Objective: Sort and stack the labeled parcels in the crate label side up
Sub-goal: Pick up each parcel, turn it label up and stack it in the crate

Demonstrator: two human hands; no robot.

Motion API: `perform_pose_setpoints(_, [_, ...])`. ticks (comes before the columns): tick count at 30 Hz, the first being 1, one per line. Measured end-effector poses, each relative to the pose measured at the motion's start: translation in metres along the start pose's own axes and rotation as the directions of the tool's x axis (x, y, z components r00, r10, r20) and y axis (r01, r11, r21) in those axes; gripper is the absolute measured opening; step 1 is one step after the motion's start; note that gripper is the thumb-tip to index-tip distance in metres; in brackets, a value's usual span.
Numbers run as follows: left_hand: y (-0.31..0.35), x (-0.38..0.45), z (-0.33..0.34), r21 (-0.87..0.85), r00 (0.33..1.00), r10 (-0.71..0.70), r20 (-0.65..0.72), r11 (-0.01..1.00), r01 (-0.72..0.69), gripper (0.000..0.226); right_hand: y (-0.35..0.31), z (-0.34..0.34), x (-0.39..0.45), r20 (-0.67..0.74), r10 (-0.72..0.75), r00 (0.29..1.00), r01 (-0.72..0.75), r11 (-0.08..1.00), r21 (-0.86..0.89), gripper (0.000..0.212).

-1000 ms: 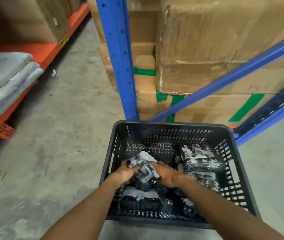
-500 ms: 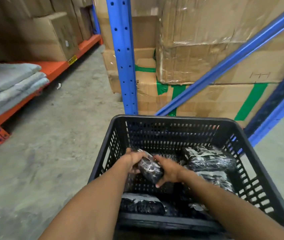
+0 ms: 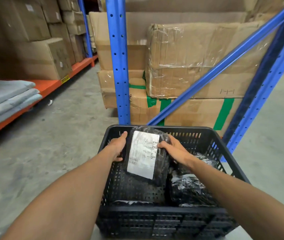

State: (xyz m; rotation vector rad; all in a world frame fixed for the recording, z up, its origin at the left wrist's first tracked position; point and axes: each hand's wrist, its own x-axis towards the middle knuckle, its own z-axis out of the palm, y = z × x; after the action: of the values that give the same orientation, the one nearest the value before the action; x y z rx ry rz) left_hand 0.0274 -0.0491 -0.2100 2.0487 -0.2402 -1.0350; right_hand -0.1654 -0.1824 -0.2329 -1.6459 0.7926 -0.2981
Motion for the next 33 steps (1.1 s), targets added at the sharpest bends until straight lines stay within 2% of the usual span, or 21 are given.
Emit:
perform_pose_setpoints(1, [-0.006,-0.002,-0.004,0.036,1.000,0.002,0.030,0.999,-0.004,0.083,-0.008,-0.002,0.000,-0.041,0.005,0.999,-0.003,0.999,0.047,0.055])
perform_pose_setpoints(3, [-0.020,-0.006,-0.009,-0.064,0.970,-0.069,0.234,0.994,0.086,0.100,-0.021,-0.001,0.005,-0.111,0.001,0.994,0.017,0.987,0.159,0.040])
perform_pose_setpoints(5, [-0.026,-0.008,-0.012,-0.261,0.895,-0.046,0.444,0.949,0.178,0.108,-0.028,0.004,0.009,-0.125,0.031,0.992,0.007,0.956,0.292,0.046])
perform_pose_setpoints(6, [-0.026,-0.010,-0.014,-0.355,0.873,0.005,0.487,0.915,0.193,0.105,-0.030,0.007,0.010,-0.123,0.055,0.991,-0.009,0.937,0.349,0.055])
perform_pose_setpoints(9, [-0.025,-0.014,-0.018,-0.537,0.884,0.145,0.445,0.833,0.133,0.082,-0.029,0.018,0.008,-0.133,0.119,0.984,-0.051,0.903,0.427,0.074])
perform_pose_setpoints(12, [-0.033,-0.008,-0.018,-0.618,0.899,0.250,0.360,0.786,0.029,0.060,-0.025,0.016,0.010,-0.077,0.160,0.984,-0.115,0.905,0.410,0.054])
perform_pose_setpoints(14, [-0.037,-0.004,-0.019,-0.662,0.925,0.268,0.268,0.749,-0.025,0.053,-0.021,0.006,0.007,0.032,0.208,0.978,-0.210,0.954,0.214,0.047])
perform_pose_setpoints(15, [-0.037,-0.003,-0.021,-0.662,0.937,0.268,0.222,0.747,-0.057,0.054,-0.019,0.001,0.004,0.090,0.246,0.965,-0.250,0.967,0.043,0.053])
perform_pose_setpoints(17, [-0.035,-0.002,-0.029,-0.603,0.941,0.299,0.161,0.785,-0.146,0.056,-0.015,-0.004,-0.002,0.169,0.301,0.938,-0.260,0.938,-0.228,0.080])
perform_pose_setpoints(18, [-0.034,-0.001,-0.034,-0.544,0.932,0.328,0.152,0.815,-0.199,0.058,-0.014,-0.004,-0.002,0.171,0.287,0.943,-0.242,0.940,-0.242,0.092])
perform_pose_setpoints(19, [-0.032,-0.001,-0.038,-0.473,0.919,0.360,0.160,0.845,-0.249,0.061,-0.015,-0.003,-0.002,0.147,0.235,0.961,-0.207,0.961,-0.184,0.099])
perform_pose_setpoints(21, [-0.029,-0.001,-0.041,-0.331,0.889,0.398,0.224,0.890,-0.315,0.056,-0.023,-0.001,0.000,0.080,0.068,0.995,-0.058,0.992,-0.115,0.102])
perform_pose_setpoints(23, [-0.025,-0.002,-0.038,-0.234,0.867,0.402,0.295,0.910,-0.342,0.052,-0.033,0.003,0.004,0.124,-0.050,0.991,0.085,0.952,-0.294,0.097])
perform_pose_setpoints(25, [-0.021,-0.005,-0.033,-0.161,0.868,0.383,0.316,0.923,-0.349,0.061,-0.035,0.010,0.005,0.245,-0.035,0.969,0.160,0.846,-0.509,0.089])
perform_pose_setpoints(27, [-0.016,-0.008,-0.027,-0.021,0.880,0.373,0.295,0.923,-0.384,0.075,-0.029,0.014,0.004,0.290,0.051,0.956,0.138,0.793,-0.593,0.075])
perform_pose_setpoints(29, [-0.009,-0.011,-0.021,0.105,0.877,0.391,0.281,0.895,-0.433,0.082,-0.019,0.013,0.003,0.305,0.111,0.946,0.083,0.826,-0.558,0.065])
perform_pose_setpoints(31, [-0.003,-0.014,-0.011,0.145,0.868,0.437,0.237,0.867,-0.476,0.076,-0.012,0.010,0.005,0.257,0.160,0.953,-0.011,0.866,-0.499,0.077])
perform_pose_setpoints(33, [-0.001,-0.011,0.001,0.167,0.883,0.456,0.112,0.867,-0.469,0.069,-0.010,0.011,0.008,0.195,0.247,0.949,-0.138,0.883,-0.449,0.095])
